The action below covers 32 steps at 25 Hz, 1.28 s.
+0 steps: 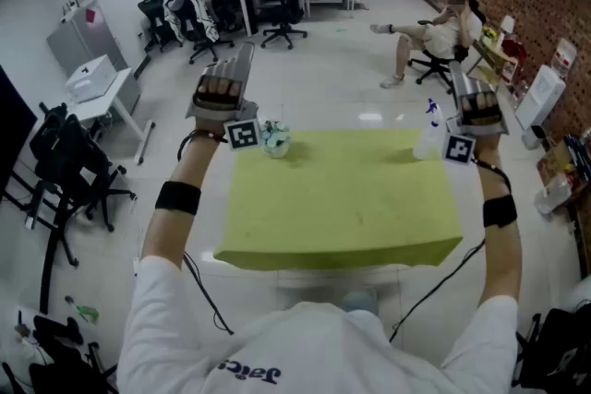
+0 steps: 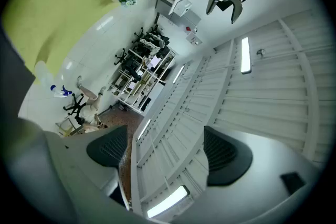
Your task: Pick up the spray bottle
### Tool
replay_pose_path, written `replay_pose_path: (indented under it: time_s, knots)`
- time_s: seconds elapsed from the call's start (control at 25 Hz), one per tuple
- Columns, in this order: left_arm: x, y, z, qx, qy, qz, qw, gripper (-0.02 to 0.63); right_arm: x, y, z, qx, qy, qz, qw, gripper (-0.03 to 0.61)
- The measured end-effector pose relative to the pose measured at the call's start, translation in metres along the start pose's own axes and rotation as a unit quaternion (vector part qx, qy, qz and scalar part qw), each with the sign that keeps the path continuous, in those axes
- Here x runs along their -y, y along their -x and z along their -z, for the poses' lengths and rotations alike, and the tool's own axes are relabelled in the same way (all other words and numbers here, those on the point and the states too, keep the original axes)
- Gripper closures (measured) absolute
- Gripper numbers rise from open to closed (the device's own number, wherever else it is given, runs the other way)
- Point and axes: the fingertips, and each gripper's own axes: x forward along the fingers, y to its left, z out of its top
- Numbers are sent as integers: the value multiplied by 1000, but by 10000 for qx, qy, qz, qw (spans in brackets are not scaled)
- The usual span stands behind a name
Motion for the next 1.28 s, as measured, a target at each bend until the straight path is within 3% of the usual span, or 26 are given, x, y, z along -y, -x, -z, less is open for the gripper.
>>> replay_pose_path:
  time_s: [0.2, 0.52, 0.8, 1.28]
  knots:
    - [13, -22, -48, 26, 2, 42, 10000, 115, -45, -21, 27, -82, -151, -41, 9998, 114]
    - [34, -96, -137, -284, 142, 293, 9991, 115, -103, -101, 83, 219, -401, 241, 9987, 114]
    - [42, -141, -219, -254, 204, 500, 9982, 115, -150, -143, 124, 510, -534, 237, 9970, 114]
    - [66, -160, -256, 64, 419, 555, 9976, 115, -172, -152, 125, 353, -705, 40, 9969, 114]
